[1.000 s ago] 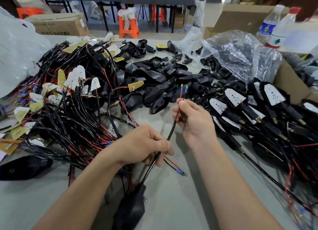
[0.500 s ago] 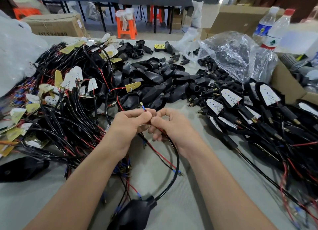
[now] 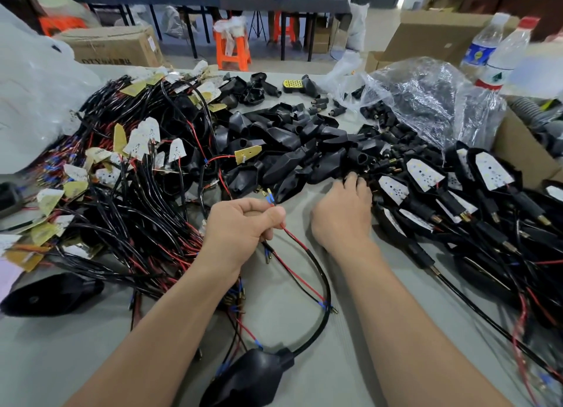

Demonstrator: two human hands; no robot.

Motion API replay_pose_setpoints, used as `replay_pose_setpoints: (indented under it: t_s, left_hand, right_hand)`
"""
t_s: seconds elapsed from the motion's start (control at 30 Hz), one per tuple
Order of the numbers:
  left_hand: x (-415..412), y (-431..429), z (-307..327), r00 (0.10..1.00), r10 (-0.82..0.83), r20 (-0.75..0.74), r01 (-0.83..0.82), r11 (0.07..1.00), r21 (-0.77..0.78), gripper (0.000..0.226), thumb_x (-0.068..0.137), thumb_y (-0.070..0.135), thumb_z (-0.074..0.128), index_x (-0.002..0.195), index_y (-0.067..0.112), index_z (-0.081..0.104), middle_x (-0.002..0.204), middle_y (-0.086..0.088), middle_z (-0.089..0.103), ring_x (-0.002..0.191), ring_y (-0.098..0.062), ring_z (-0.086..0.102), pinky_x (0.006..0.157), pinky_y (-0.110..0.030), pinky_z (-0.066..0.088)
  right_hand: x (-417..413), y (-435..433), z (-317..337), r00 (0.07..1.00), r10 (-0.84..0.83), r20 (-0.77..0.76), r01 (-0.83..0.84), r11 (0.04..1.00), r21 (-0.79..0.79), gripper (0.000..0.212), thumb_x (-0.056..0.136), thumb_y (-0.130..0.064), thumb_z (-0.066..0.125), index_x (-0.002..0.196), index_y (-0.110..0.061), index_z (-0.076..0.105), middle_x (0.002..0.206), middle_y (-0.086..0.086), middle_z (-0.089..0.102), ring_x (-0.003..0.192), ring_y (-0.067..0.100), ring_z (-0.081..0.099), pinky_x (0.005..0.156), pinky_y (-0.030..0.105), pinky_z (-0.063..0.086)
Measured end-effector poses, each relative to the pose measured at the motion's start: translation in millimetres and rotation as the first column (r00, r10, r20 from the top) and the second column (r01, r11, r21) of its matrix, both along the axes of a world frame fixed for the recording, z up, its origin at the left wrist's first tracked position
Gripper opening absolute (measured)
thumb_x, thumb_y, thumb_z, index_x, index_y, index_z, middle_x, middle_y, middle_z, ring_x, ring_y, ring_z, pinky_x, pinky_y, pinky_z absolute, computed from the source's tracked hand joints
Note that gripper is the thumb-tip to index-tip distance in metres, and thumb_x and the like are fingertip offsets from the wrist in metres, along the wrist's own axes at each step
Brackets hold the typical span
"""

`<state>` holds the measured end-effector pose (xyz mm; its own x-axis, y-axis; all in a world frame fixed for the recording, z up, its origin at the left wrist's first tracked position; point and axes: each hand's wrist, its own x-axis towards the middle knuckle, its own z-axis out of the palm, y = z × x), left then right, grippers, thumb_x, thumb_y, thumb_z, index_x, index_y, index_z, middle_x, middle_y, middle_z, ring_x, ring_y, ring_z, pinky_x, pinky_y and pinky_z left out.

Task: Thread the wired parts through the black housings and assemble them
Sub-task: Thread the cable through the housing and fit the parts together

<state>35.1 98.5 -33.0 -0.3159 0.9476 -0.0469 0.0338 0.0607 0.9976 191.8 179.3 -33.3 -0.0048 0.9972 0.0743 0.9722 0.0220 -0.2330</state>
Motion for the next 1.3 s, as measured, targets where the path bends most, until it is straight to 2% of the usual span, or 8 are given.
replay_pose_setpoints:
  t_s: [0.17,0.27,0.37,0.6,0.77,1.03,1.23,1.3]
  left_hand:
    - [4,2,1,0.996,-0.022,-0.086,0.027,0.998,0.052,0.027,0.089,0.009,0.076,0.07,0.027,0.081,0.07,-0.004,0.076,0.049,-0.008,0.048,0.055,-0.017,0.045]
    - [8,2,0,0.984,0.048,-0.172,-0.038,0.997,0.062,0.034,0.089,0.011,0.075,0.067,0.036,0.08,0.07,0.007,0.077,0.05,0.002,0.056,0.057,-0.007,0.043]
    - [9,-1,0,0.96,0.041,-0.277,-0.034,0.999,0.029,0.032,0.088,0.014,0.074,0.071,0.04,0.08,0.075,0.019,0.077,0.062,0.007,0.063,0.062,-0.005,0.043]
    - [13,-5,5,0.955,0.067,-0.289,-0.064,0.998,0.02,0.021,0.083,0.012,0.08,0.083,0.033,0.08,0.07,0.021,0.075,0.071,0.007,0.071,0.065,-0.002,0.047]
    - [14,-9,8,0.934,0.128,-0.333,-0.127,0.992,0.025,0.02,0.08,0.019,0.083,0.074,0.037,0.076,0.064,0.022,0.072,0.063,0.005,0.069,0.056,-0.003,0.045]
    - [15,-10,12,0.916,0.108,-0.386,-0.107,0.994,0.026,0.017,0.081,0.02,0.076,0.073,0.034,0.075,0.064,0.019,0.072,0.061,0.0,0.067,0.054,-0.005,0.044]
    - [15,-7,9,0.924,0.105,-0.367,-0.105,0.994,0.018,0.017,0.084,0.022,0.076,0.075,0.035,0.075,0.066,0.018,0.073,0.065,-0.002,0.068,0.057,-0.004,0.044]
    - [15,-7,9,0.925,0.103,-0.366,-0.099,0.995,0.029,0.017,0.084,0.023,0.075,0.074,0.036,0.075,0.066,0.017,0.073,0.064,-0.002,0.067,0.058,-0.003,0.043]
  right_hand:
    - [-3,-21,-6,0.982,0.159,-0.099,-0.14,0.974,0.176,0.021,0.091,-0.017,0.051,0.101,-0.014,0.069,0.106,0.012,0.071,0.109,0.032,0.056,0.099,0.038,0.032]
    - [2,-15,-3,0.965,0.117,-0.234,-0.047,0.957,0.285,0.036,0.086,-0.014,0.057,0.121,-0.016,0.069,0.13,0.012,0.066,0.128,0.025,0.043,0.11,0.04,0.032]
    - [10,-2,-2,0.999,0.033,-0.02,-0.031,0.993,0.112,0.052,0.094,-0.023,0.049,0.145,-0.015,0.046,0.161,0.013,0.033,0.146,0.032,0.028,0.123,0.044,0.017]
    - [8,-11,-5,0.956,0.212,-0.204,-0.166,0.961,0.222,0.039,0.085,-0.007,0.059,0.121,-0.02,0.068,0.12,0.001,0.059,0.116,0.026,0.052,0.096,0.037,0.044]
    - [12,-14,-1,0.927,0.343,-0.154,-0.335,0.939,0.075,0.047,0.081,0.002,0.06,0.122,-0.02,0.069,0.125,0.002,0.058,0.117,0.027,0.053,0.095,0.034,0.043]
    - [12,-23,4,0.908,0.151,-0.391,-0.132,0.988,0.076,0.03,0.088,-0.005,0.06,0.097,-0.03,0.073,0.091,-0.006,0.062,0.088,0.02,0.056,0.074,0.028,0.04]
    - [17,-23,9,0.925,0.274,-0.262,-0.289,0.957,-0.018,0.023,0.09,-0.01,0.063,0.103,-0.029,0.07,0.102,-0.002,0.064,0.095,0.023,0.058,0.078,0.032,0.045]
    - [12,-25,10,0.856,0.213,-0.471,-0.227,0.973,0.028,0.017,0.092,-0.012,0.064,0.096,-0.027,0.072,0.087,-0.004,0.066,0.081,0.017,0.058,0.069,0.026,0.041]
